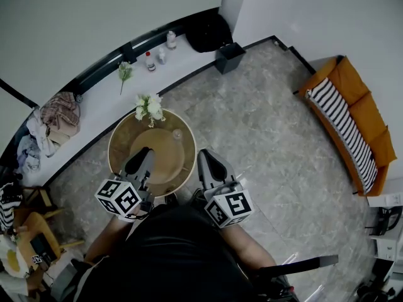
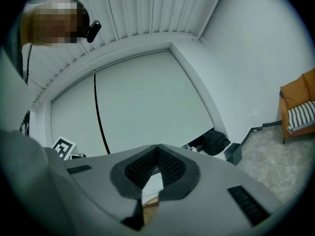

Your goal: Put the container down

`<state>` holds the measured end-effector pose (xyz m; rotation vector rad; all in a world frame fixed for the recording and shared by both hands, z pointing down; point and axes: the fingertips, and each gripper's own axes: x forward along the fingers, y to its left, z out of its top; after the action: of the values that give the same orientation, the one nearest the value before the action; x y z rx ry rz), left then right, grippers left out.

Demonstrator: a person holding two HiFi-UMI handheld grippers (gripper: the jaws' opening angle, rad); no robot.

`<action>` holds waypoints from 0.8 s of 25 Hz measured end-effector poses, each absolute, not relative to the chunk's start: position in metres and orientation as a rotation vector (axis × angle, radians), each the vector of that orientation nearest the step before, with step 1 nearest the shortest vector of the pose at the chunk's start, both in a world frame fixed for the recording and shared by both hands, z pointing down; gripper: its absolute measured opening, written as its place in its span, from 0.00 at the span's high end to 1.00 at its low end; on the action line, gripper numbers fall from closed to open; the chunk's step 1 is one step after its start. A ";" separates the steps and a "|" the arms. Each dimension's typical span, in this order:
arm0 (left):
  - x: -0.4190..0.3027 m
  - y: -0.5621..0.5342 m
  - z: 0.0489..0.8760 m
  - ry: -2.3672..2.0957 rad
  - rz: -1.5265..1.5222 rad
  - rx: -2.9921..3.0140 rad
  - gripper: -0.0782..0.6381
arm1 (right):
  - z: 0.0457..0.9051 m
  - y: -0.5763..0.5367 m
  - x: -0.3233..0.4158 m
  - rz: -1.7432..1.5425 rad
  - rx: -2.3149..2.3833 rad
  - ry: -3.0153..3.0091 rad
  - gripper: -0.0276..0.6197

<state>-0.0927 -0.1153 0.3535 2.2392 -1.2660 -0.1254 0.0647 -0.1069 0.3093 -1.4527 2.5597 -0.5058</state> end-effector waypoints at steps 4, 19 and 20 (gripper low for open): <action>-0.093 -0.115 0.354 -1.262 -0.120 2.237 0.79 | 0.309 -0.107 0.065 -0.513 -1.458 2.559 0.95; -0.091 -0.113 0.358 -1.253 -0.100 2.230 0.79 | 0.310 -0.104 0.065 -0.521 -1.461 2.554 0.95; -0.091 -0.112 0.358 -1.253 -0.099 2.230 0.79 | 0.309 -0.102 0.066 -0.521 -1.463 2.553 0.95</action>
<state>-0.0906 -0.1119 0.3580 2.2295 -1.2527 -0.0988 0.0662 -0.1023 0.3090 -1.4626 2.5534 -0.5214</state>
